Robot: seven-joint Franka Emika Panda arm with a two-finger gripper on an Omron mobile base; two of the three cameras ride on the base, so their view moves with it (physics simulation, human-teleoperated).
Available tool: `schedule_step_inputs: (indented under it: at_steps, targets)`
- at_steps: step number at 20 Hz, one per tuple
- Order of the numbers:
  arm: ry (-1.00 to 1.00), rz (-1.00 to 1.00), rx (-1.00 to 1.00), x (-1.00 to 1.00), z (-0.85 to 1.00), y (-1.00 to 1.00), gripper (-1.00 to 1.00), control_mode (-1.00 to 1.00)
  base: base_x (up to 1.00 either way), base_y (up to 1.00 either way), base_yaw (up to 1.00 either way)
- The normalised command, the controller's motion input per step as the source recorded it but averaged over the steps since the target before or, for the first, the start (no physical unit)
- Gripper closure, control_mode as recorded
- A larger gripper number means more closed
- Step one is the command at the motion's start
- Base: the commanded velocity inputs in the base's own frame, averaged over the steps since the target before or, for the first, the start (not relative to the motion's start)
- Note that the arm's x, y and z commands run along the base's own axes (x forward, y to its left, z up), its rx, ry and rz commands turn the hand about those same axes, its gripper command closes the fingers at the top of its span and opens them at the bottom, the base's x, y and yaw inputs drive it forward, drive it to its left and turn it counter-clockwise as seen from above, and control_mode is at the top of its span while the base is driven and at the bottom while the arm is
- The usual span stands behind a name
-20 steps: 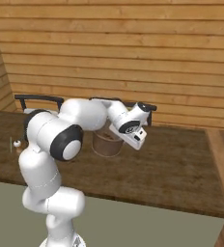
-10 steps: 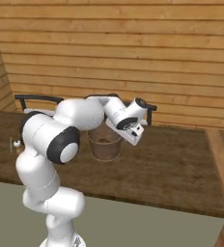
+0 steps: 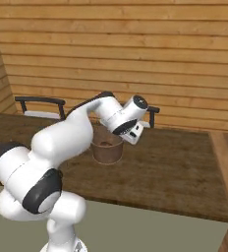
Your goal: Open the cabinet, pick up the bread from the cabinet and place it in the basket. Then move the basket to the dining counter.
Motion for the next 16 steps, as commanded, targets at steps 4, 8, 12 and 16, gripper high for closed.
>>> schedule_step_inputs:
  at_steps: [4,8,12,16]
  targets:
    - [-0.01,0.00,0.00,-0.51,0.80,0.70,-1.00,-1.00,0.00,0.00,0.00]
    - [-0.12,0.00,0.00,-0.63,0.63,0.89,-1.00,-1.00,0.00,0.00,0.00]
    - [-0.06,0.00,0.00,-1.00,0.40,0.52,-1.00,-1.00,0.00,0.00,0.00]
    - [-0.06,0.00,0.02,-1.00,0.22,0.26,-1.00,-1.00,0.00,0.00,0.00]
